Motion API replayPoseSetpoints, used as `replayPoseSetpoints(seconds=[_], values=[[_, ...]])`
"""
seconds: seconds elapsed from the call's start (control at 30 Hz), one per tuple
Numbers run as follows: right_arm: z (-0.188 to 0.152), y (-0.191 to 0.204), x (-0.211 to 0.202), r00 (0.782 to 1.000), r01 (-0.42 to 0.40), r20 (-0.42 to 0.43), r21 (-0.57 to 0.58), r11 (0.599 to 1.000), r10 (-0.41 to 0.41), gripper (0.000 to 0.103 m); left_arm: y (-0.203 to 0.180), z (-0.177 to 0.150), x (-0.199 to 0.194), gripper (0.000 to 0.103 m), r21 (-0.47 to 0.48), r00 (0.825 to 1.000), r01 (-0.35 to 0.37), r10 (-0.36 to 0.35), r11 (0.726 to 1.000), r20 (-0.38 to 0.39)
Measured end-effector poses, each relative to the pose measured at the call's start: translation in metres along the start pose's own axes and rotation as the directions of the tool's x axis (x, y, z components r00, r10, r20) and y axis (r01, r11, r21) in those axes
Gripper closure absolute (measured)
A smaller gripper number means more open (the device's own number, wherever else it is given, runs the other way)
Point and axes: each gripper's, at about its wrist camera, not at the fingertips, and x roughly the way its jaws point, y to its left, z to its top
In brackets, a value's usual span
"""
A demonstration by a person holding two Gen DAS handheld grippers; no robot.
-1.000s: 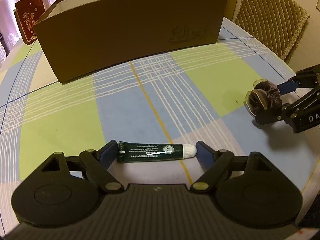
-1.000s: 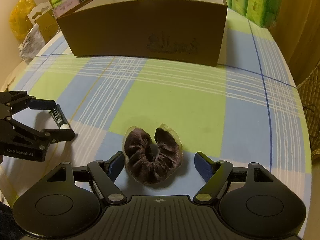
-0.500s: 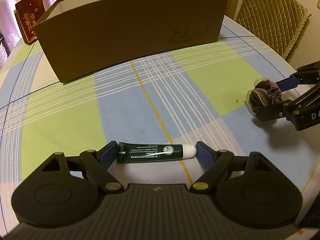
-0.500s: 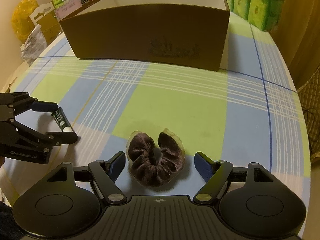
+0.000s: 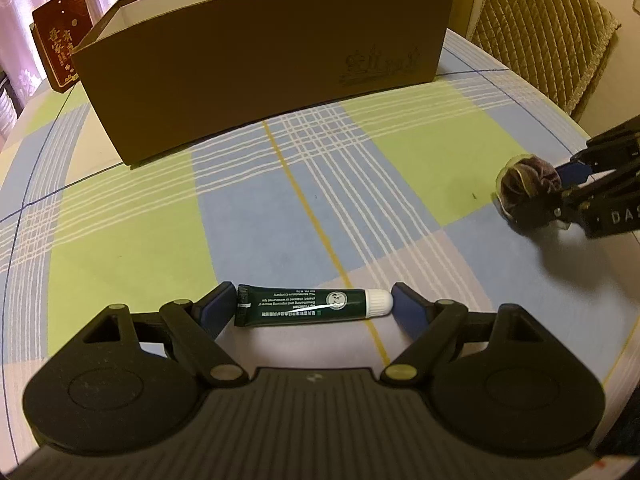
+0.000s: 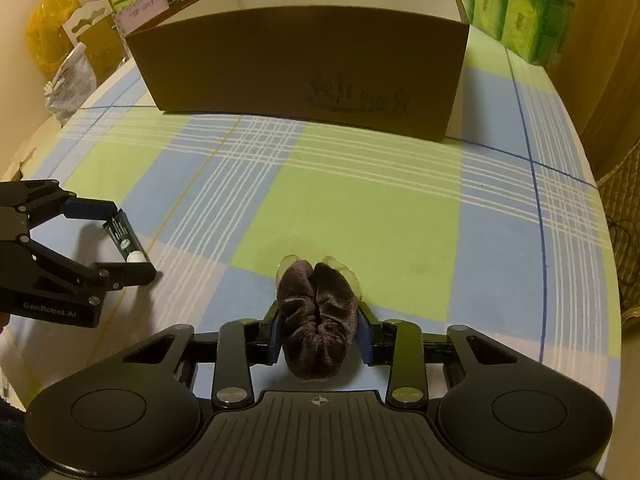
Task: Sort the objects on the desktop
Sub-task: 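Lift the green tube with the left gripper while the right lifts the scrunchie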
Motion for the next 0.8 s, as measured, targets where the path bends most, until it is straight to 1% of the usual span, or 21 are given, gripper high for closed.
replayPoseSetpoints(seconds=[0.4, 0.8], values=[[0.006, 0.004, -0.011, 1.000, -0.005, 0.031, -0.009, 1.000, 0.005, 0.070, 0.003, 0.009, -0.019, 0.022, -0.005, 0.999, -0.002, 0.002, 1.000, 0.041], [0.021, 0.006, -0.023, 0.998, -0.030, 0.057, 0.000, 1.000, 0.030, 0.070, 0.010, 0.025, -0.035, 0.022, -0.007, 0.996, -0.008, 0.008, 1.000, 0.090]])
